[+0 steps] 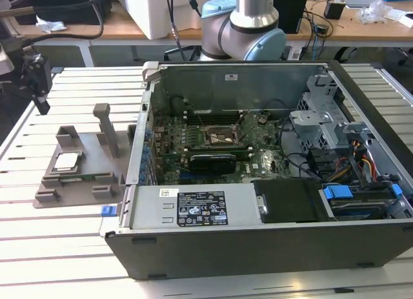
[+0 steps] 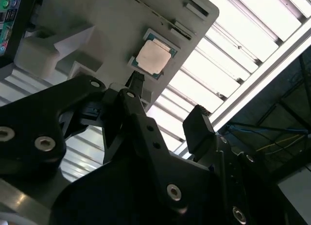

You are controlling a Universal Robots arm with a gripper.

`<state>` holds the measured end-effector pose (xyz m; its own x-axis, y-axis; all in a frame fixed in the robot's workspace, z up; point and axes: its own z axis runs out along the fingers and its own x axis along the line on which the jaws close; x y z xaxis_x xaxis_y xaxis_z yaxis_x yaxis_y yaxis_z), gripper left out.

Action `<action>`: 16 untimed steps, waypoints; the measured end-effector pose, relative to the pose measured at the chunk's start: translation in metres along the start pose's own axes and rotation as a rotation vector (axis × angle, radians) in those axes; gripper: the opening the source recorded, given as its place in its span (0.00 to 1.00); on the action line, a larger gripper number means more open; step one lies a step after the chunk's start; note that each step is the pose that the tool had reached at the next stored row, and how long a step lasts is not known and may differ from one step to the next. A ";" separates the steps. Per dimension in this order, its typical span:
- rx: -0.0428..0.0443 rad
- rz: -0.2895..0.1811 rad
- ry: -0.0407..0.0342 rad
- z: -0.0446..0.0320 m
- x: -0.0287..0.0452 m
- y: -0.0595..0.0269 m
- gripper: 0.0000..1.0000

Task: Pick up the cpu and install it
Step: 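Pick up the cpu and move it towards the insertion slot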

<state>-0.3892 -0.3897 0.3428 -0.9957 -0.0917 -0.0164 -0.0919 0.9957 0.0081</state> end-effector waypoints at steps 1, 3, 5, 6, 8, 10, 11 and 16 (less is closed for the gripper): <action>0.0000 0.000 0.0001 0.0024 0.0000 0.0000 0.60; -0.0001 0.000 0.0004 0.0078 0.0001 0.0000 0.60; -0.0001 0.000 0.0009 0.0158 0.0001 -0.0001 0.60; 0.0000 0.000 0.0010 0.0186 0.0002 -0.0002 0.60; -0.0001 0.000 0.0011 0.0237 0.0002 -0.0002 0.60; -0.0002 0.000 0.0012 0.0282 0.0003 -0.0002 0.60; -0.0002 0.000 0.0012 0.0307 0.0003 -0.0002 0.60; -0.0002 0.000 0.0017 0.0417 0.0005 -0.0003 0.60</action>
<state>-0.3890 -0.3897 0.3011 -0.9957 -0.0917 -0.0147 -0.0918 0.9957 0.0083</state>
